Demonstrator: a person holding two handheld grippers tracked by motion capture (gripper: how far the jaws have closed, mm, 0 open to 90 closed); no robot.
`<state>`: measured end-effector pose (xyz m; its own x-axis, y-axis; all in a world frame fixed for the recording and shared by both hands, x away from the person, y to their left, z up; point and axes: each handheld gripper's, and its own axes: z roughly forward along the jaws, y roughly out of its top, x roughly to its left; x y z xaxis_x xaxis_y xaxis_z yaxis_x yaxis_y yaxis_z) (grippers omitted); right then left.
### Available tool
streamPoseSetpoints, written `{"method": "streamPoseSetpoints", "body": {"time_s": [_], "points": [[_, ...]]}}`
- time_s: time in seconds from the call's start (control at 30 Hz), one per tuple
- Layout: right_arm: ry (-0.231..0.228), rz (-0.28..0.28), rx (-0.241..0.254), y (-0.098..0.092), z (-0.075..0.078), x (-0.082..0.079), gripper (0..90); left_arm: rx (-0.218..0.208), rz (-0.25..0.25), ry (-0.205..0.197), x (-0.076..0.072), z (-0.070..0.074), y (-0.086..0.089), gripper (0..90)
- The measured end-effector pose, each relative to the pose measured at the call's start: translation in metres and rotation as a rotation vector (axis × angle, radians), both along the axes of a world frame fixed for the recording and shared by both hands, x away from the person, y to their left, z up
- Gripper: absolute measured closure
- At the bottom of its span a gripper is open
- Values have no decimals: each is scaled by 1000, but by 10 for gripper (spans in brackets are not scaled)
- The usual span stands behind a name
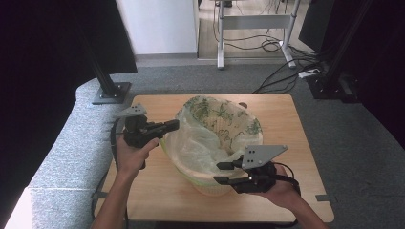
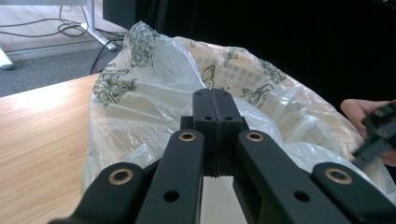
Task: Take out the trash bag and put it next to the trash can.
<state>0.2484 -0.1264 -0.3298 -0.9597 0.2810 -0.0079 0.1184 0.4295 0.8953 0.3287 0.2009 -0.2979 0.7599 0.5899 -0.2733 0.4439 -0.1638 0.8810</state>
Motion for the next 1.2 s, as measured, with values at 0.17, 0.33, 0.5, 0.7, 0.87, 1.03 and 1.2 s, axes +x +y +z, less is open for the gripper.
{"method": "streamPoseSetpoints", "body": {"time_s": [0.17,0.33,0.5,0.7,0.87,1.03,1.2], "points": [[13,33,-4,0,4,-1,741,1,1,-1,0,0,-1,900],[30,33,12,-4,10,2,882,-5,0,1,0,-1,0,900],[11,34,17,-4,13,3,894,-5,1,0,-1,-2,1,900],[-10,-41,126,-8,29,10,894,-10,4,0,-1,-3,2,900],[20,-95,212,-12,36,24,894,-10,3,-2,-1,-4,3,900],[33,-133,271,-14,41,33,894,-11,3,-3,0,-4,3,900],[63,-161,292,-13,43,44,891,-10,1,-3,0,-4,2,900]]}}
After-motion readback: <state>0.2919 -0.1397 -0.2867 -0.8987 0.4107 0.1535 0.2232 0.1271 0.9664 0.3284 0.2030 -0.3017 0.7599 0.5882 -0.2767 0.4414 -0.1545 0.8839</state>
